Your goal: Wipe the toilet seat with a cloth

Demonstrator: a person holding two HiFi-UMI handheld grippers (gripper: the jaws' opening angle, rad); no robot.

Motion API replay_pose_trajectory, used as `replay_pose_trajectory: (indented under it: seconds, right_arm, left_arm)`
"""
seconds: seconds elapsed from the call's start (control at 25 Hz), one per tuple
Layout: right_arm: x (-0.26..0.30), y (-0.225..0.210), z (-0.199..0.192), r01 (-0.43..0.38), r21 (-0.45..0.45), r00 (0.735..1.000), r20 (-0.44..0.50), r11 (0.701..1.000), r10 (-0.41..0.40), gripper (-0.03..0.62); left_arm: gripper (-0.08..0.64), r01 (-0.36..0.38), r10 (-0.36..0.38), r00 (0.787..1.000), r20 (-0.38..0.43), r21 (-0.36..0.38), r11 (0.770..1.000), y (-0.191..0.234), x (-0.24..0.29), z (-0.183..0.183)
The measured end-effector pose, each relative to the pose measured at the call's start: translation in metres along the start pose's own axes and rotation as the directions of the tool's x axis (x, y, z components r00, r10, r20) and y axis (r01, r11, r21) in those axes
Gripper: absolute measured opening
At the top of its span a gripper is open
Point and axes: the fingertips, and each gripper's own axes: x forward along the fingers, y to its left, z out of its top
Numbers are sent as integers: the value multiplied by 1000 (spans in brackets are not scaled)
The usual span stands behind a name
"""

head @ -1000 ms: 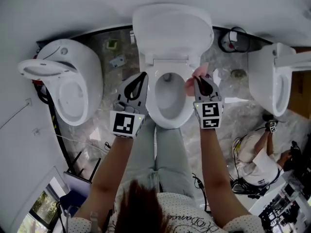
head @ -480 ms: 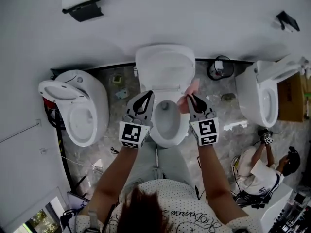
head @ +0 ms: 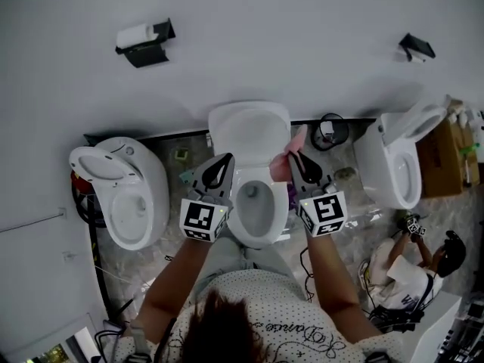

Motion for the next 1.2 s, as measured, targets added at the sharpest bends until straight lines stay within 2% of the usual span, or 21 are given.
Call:
replay_pose_trajectory:
  seconds: [0.24,0.44,0.6,0.88,1.2]
  right_arm:
    - [-24,-1,48,19,27,992,123,999,-22,37]
    - [-37,-5,66,48,66,981,187,997,-60,37]
    - [-40,-1,77,56,53,970,235,997,-67,37]
    - [-44,9,81,33,43,968,246,999,-43,37]
    - [-48,6,82,45,39,964,261,998,-54,38]
  left_arm:
    - [5,11,-12,999,42,24,1000,-5,-15,37]
    - [5,0,-4,997,81,41,999,-2,-22,57]
    - [5,-7,3,995,103,42,999,3,-24,65]
    - [5,-21,17,991,130,25,999,7,-29,75]
    - [5,-32,30,993,115,16,999,12,-31,66]
